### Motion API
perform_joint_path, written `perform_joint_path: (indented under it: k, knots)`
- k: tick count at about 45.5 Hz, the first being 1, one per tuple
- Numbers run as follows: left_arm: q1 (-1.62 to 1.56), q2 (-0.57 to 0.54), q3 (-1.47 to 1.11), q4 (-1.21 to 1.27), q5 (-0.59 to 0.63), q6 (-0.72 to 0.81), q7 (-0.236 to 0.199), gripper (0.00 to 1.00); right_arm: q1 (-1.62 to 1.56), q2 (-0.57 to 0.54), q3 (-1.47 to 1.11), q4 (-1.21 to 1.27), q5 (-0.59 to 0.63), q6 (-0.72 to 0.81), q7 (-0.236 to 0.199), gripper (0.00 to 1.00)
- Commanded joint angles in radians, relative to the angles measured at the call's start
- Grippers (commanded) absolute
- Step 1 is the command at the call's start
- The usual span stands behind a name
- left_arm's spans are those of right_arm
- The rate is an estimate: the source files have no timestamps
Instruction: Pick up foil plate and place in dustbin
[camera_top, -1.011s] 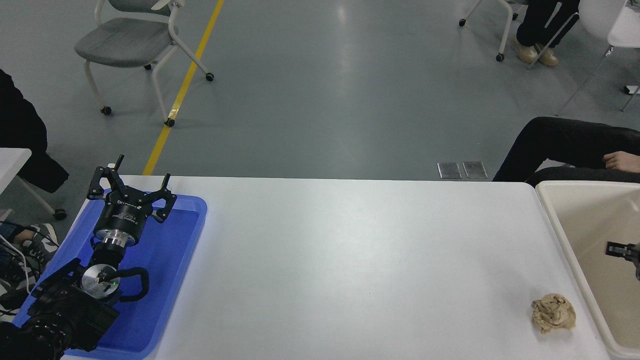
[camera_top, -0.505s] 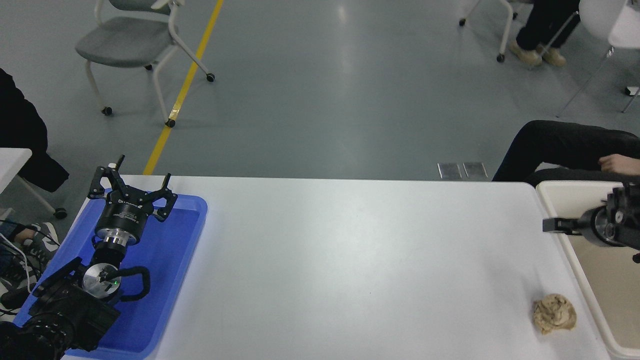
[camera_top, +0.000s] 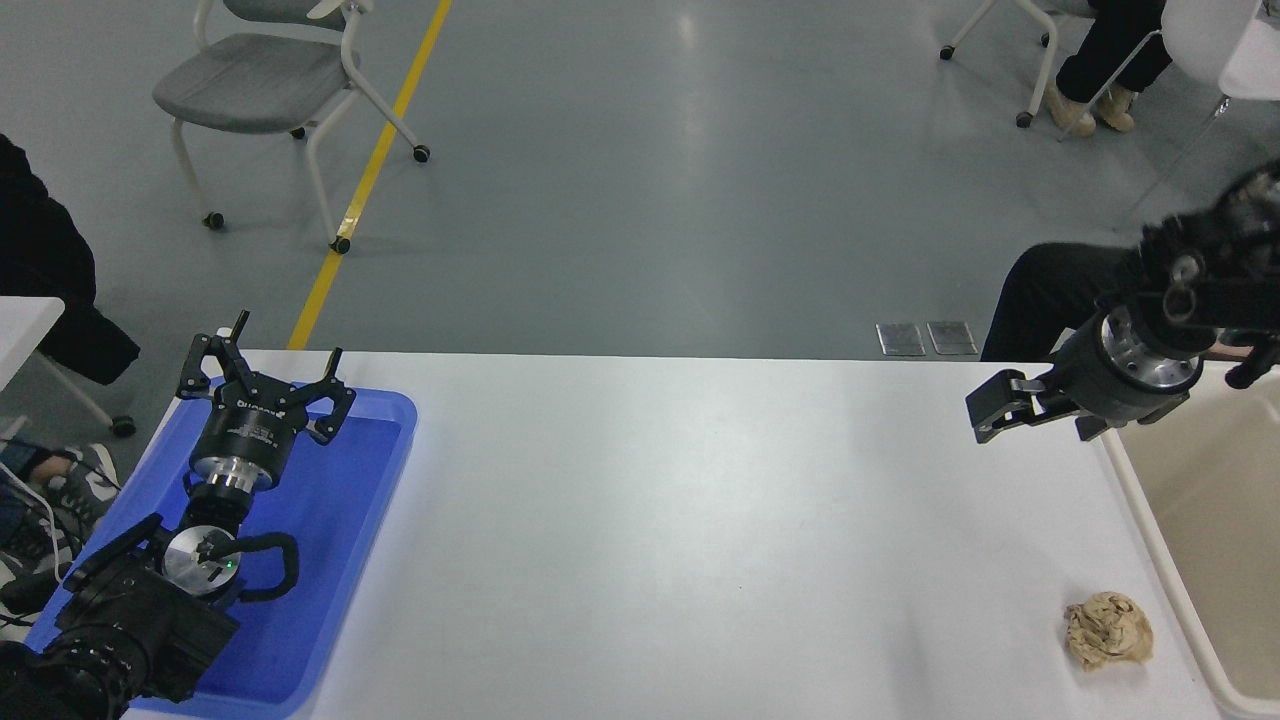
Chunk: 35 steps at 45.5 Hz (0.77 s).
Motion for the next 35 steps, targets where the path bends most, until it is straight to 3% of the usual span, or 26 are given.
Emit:
perform_joint_path:
  k: [1, 21, 35]
  knots:
    - [0.003, 0.003, 0.000, 0.000, 0.000, 0.000, -0.001, 1.00, 0.132, 0.111, -0.042, 0.044, 0.136, 0.075, -0.002, 1.00]
    - [0.003, 0.003, 0.000, 0.003, 0.000, 0.000, -0.001, 1.00, 0.246, 0.327, -0.096, 0.045, 0.336, 0.077, -0.002, 1.00]
    - [0.003, 0.003, 0.000, 0.003, 0.000, 0.000, -0.001, 1.00, 0.266, 0.344, -0.102, 0.045, 0.345, 0.078, 0.000, 1.00]
